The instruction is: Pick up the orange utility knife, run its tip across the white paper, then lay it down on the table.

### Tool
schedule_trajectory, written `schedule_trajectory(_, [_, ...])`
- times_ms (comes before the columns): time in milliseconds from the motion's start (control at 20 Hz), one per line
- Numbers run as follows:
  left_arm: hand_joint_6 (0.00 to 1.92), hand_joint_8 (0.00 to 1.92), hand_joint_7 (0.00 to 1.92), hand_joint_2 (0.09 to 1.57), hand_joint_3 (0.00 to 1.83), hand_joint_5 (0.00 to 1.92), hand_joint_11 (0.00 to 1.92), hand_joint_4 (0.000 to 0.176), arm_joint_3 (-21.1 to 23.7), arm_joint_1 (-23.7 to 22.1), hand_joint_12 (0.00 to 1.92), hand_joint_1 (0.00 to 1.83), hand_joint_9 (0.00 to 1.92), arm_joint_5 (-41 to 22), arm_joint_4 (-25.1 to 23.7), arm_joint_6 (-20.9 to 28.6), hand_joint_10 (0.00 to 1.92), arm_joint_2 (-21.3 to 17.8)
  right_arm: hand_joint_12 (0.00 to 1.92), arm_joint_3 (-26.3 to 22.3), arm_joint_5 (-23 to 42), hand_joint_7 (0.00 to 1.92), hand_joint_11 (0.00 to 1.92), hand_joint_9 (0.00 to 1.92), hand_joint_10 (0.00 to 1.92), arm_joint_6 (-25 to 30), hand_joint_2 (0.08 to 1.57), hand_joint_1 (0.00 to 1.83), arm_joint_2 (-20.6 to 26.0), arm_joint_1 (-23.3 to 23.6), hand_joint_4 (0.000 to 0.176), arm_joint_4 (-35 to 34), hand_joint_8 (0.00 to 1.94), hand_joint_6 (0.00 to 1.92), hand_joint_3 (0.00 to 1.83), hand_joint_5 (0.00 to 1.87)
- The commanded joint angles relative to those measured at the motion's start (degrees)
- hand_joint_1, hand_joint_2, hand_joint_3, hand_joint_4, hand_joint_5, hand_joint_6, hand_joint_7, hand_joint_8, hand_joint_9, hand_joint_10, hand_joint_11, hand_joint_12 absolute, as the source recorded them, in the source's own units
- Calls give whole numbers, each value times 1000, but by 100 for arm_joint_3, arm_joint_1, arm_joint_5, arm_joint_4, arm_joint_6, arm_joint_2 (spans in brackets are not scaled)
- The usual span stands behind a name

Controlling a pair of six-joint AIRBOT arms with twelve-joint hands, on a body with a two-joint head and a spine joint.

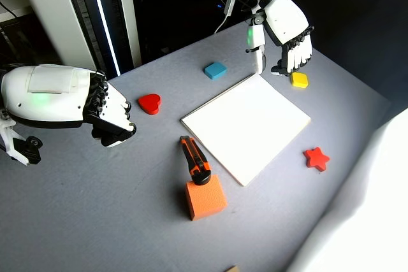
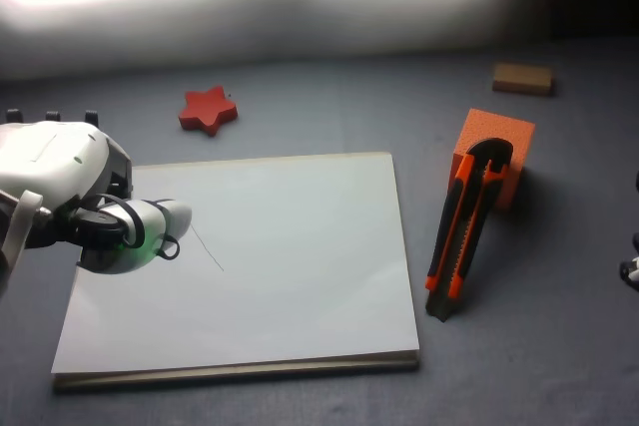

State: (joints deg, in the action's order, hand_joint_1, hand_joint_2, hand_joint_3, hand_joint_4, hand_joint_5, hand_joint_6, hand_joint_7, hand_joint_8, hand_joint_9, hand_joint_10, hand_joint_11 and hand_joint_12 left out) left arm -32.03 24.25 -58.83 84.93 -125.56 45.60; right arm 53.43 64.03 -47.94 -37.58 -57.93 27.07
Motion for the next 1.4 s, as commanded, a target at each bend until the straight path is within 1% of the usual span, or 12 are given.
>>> schedule_trajectory(0, [20, 61, 91, 1123, 214, 26, 0, 63, -29, -87, 653, 90, 58, -310, -414, 0, 184, -50, 373, -3, 652, 120, 0, 78, 106, -13, 1053, 135, 6, 21, 0, -220, 45, 46, 190, 95])
schedule_trajectory(100, [0, 3, 105, 1234, 10, 3, 0, 64, -35, -92, 645, 91, 112, -310, -414, 0, 36, -67, 399, -3, 667, 133, 0, 113, 33, -35, 1142, 108, 0, 11, 0, -223, 0, 11, 18, 104])
schedule_trajectory(150, [0, 1, 62, 1236, 3, 1, 0, 67, -34, -92, 760, 88, 99, -310, -415, -1, 16, -79, 404, -3, 668, 124, 0, 105, 24, -50, 1146, 96, -6, 10, 0, -235, 0, 8, 15, 102])
schedule_trajectory(250, [1, 3, 40, 1228, 0, 8, 0, 76, -26, -91, 656, 84, 97, -310, -415, -1, 9, -101, 454, -3, 671, 140, 0, 110, 17, -84, 1135, 128, -15, 10, 0, -274, 3, 7, 5, 109])
schedule_trajectory(450, [0, 6, 79, 1236, 2, 13, 0, 71, -49, -95, 612, 58, 150, -310, -400, -1, 16, -111, 308, 0, 492, 137, 0, 102, 1, -200, 1084, 176, -38, 155, 0, -462, 1, 1, 0, 33])
schedule_trajectory(600, [0, 0, 55, 1237, 1, 16, 0, 68, -72, -101, 702, 72, 166, -310, -397, -60, 11, -106, 231, 69, -527, 72, 0, 45, 0, -199, 1020, 489, -235, 867, 0, -423, 0, 0, 0, 0])
schedule_trajectory(700, [5, 5, 59, 1237, 0, 27, 0, 65, -60, -65, 708, 80, 170, -310, -366, -84, 11, -107, 22, 181, -1241, 8, 0, 2, 0, -67, 1009, 807, -451, 1601, 0, 106, 0, 0, 0, 0])
schedule_trajectory(800, [7, 4, 85, 1233, 0, 56, 0, 64, -56, 30, 752, 94, 186, -187, -398, -102, 10, -100, 0, 265, -1773, 0, 0, 0, 0, 72, 1001, 1038, -651, 2117, 0, 449, 0, 0, 0, 0])
schedule_trajectory(1050, [3, 5, 100, 1233, 0, 61, 0, 62, -55, 303, 751, 65, 195, -80, -776, 184, 8, -98, 0, 336, -2735, 0, 0, 0, 0, 479, 965, 1135, -1012, 2914, 0, 1331, 0, 0, 0, 0])
schedule_trajectory(1100, [4, 3, 111, 1231, 0, 82, 0, 61, -62, 310, 747, 67, 194, -81, -822, 195, 4, -98, 0, 554, -3002, 0, 0, 0, 0, 502, 953, 1157, -1356, 3125, 0, 1571, 0, 0, 0, 0])
schedule_trajectory(1200, [2, 0, 81, 1236, 2, 71, 0, 61, -76, 309, 699, 58, 175, -81, -874, 219, 1, -96, 0, 756, -3158, 0, 0, 0, 0, 768, 945, 1162, -1503, 3309, 0, 2075, 0, 0, 0, 0])
schedule_trajectory(1350, [5, 4, 98, 1230, 0, 96, 0, 59, -84, 314, 775, 76, 201, -80, -883, 251, 8, -95, 0, 771, -3565, 0, 0, 0, 0, 951, 944, 1153, -1592, 3486, 0, 2204, 0, 0, 0, 0])
